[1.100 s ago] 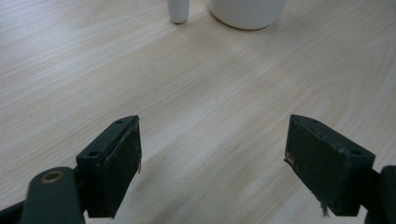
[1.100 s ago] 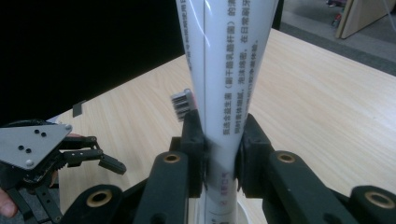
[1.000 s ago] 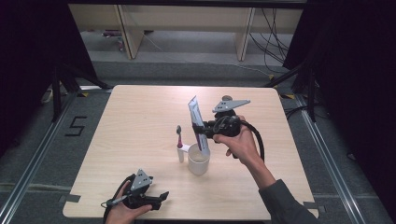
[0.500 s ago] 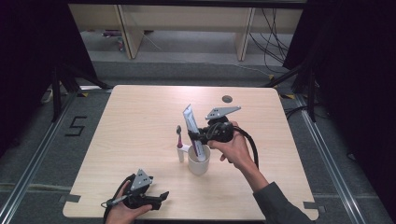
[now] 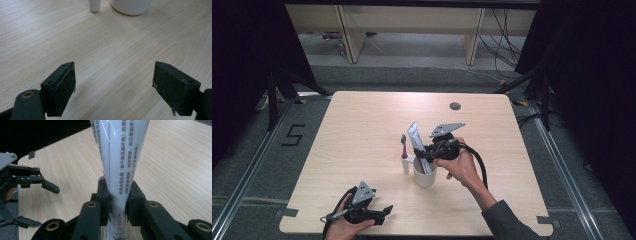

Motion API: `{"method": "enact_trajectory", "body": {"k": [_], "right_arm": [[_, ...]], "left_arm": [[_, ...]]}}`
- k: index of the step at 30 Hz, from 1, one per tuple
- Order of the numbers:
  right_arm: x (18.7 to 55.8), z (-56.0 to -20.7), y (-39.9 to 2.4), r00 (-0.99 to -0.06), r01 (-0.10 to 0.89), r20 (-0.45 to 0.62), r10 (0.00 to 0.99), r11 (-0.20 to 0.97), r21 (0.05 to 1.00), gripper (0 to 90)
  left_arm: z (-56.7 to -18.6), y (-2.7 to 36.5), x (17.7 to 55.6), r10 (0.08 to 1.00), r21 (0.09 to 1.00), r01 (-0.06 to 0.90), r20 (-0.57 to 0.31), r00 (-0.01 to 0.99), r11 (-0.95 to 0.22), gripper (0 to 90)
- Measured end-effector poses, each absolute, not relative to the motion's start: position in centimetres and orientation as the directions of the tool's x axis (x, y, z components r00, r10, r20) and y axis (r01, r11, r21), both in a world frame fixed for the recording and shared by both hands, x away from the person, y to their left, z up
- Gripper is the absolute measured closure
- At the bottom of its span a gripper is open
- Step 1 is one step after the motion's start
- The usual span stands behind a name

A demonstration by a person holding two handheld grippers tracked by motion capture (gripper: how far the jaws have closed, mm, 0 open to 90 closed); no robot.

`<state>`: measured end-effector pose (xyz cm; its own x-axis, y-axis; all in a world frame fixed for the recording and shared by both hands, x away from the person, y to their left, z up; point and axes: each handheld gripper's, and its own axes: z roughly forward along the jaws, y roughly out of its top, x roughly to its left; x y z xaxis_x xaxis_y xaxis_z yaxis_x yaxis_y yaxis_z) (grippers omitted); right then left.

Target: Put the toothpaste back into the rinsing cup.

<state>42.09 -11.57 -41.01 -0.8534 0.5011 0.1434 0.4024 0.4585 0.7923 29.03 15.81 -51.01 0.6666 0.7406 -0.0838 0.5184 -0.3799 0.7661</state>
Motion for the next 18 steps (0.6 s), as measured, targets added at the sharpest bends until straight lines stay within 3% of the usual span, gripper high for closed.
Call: {"method": "enact_trajectory", "body": {"k": [18], "right_arm": [[41.3,-42.5,-11.3,-0.865,0.402,0.128,0.486,0.516,0.756,75.4]], "left_arm": [[-51.0,15.8,29.0,0.74,0.766,0.519,-0.085,0.667,-0.379,18.3]]}}
